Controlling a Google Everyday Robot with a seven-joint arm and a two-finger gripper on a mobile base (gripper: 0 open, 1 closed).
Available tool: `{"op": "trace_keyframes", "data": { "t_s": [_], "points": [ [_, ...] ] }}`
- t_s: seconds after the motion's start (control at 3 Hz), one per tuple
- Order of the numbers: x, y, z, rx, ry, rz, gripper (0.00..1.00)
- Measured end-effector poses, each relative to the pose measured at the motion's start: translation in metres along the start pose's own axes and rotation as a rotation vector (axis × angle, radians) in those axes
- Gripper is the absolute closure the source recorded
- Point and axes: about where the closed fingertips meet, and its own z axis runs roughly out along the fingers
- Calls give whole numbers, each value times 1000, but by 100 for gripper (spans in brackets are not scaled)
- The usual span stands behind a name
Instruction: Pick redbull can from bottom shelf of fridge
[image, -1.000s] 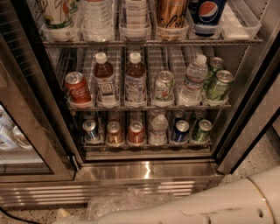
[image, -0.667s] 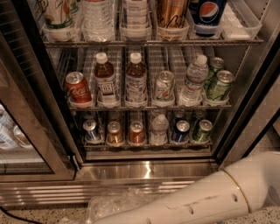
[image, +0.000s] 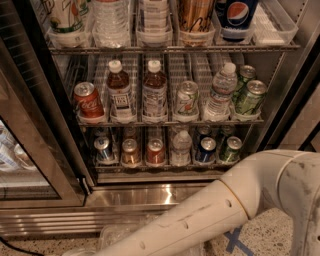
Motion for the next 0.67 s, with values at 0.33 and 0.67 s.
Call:
{"op": "trace_keyframes", "data": {
  "t_s": [0.33,0.67],
  "points": [
    [-11,-14,1,68,-54,22,0],
    [-11,-14,1,68,-54,22,0]
  ]
}}
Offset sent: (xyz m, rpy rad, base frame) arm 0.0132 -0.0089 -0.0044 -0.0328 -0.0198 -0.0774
